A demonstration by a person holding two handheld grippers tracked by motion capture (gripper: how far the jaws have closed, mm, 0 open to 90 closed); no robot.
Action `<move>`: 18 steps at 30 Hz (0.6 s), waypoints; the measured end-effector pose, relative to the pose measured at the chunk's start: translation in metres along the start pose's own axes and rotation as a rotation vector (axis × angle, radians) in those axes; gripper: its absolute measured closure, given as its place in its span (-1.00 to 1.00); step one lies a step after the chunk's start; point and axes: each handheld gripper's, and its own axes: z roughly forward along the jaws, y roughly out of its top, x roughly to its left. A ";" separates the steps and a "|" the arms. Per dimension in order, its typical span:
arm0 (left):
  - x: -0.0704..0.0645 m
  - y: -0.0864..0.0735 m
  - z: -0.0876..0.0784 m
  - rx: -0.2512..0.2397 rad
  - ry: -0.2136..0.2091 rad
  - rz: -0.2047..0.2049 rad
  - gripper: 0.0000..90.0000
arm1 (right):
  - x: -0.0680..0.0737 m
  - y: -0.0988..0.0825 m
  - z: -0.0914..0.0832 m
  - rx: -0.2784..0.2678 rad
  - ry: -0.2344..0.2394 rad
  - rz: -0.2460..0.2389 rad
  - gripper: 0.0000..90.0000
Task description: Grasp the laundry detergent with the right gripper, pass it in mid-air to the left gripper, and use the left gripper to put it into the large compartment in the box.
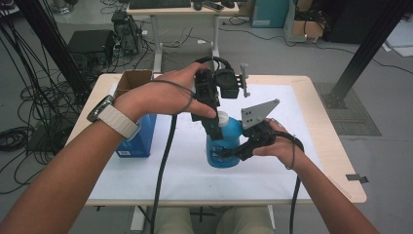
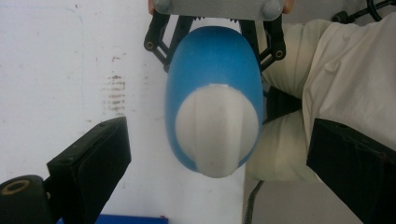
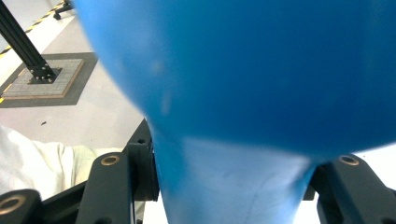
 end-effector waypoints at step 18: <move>-0.002 -0.001 0.000 0.003 0.011 -0.003 -0.85 | 0.000 0.000 0.000 0.002 -0.006 0.003 -0.04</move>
